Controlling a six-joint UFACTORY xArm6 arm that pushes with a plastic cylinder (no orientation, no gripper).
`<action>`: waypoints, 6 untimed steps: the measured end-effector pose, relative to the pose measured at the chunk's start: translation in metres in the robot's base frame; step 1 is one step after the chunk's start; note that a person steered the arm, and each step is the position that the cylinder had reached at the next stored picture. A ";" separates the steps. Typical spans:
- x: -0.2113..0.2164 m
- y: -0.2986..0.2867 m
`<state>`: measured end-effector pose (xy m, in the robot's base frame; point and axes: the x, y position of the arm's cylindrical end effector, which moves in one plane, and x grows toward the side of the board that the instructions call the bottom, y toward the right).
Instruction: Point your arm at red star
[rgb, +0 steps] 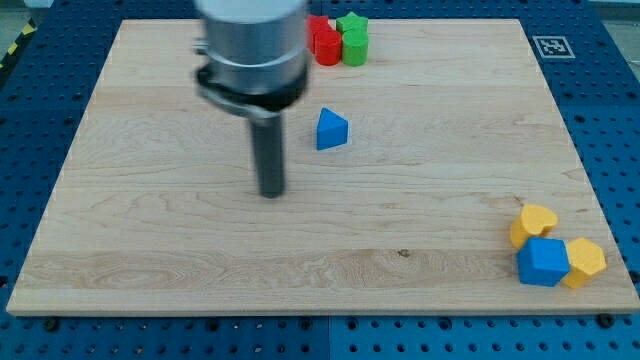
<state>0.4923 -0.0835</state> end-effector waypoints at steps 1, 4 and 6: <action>-0.033 -0.056; -0.210 -0.061; -0.300 -0.017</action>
